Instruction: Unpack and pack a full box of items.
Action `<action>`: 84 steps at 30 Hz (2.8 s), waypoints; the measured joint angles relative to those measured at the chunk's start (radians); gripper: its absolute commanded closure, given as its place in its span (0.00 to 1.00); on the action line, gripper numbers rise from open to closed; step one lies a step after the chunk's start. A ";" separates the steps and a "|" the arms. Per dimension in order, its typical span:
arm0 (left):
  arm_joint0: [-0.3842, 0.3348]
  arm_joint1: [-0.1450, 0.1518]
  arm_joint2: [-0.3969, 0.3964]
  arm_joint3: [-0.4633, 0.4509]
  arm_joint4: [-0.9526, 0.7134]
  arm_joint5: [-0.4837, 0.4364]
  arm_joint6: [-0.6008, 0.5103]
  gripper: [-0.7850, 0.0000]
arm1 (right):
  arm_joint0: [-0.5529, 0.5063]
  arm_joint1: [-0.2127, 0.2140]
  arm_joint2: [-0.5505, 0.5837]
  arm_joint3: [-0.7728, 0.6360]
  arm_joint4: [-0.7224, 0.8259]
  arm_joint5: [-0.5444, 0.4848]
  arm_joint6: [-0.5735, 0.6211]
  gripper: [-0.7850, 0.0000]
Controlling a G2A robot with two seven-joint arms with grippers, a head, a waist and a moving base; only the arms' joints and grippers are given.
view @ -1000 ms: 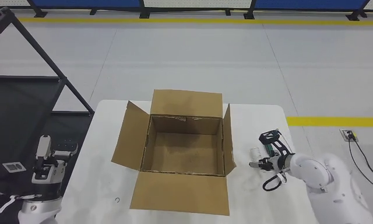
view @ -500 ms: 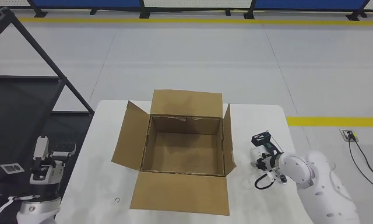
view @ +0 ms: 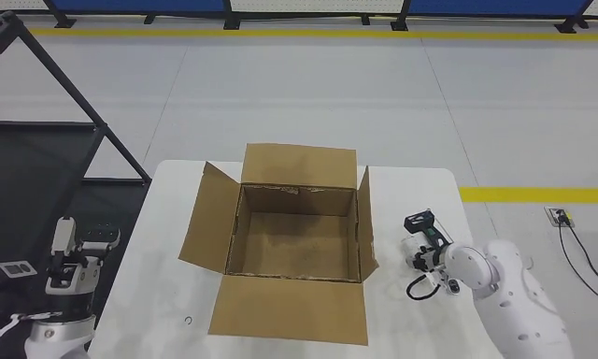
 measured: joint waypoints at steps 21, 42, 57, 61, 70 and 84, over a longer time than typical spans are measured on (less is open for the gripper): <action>-0.020 -0.001 0.003 0.005 -0.015 0.000 0.005 0.00 | -0.100 0.048 0.324 -0.555 0.248 0.024 -0.084 1.00; 0.012 -0.005 -0.076 0.035 -0.090 -0.035 0.032 0.00 | 0.191 0.000 -0.197 -0.547 0.378 -0.006 -0.086 1.00; 0.002 -0.005 -0.089 0.062 -0.104 -0.029 0.013 0.00 | 0.368 -0.071 -0.466 -0.253 0.269 0.104 -0.121 1.00; -0.002 -0.004 -0.090 0.074 -0.107 -0.024 0.006 0.00 | 0.368 -0.071 -0.466 -0.253 0.270 0.104 -0.121 1.00; -0.017 -0.004 -0.066 0.064 -0.090 -0.015 -0.015 0.00 | 0.333 -0.075 -0.485 -0.242 0.240 0.081 -0.176 1.00; 0.005 -0.006 -0.083 0.061 -0.090 -0.023 -0.005 0.00 | 0.391 -0.133 -0.599 -0.246 0.090 0.080 -0.269 1.00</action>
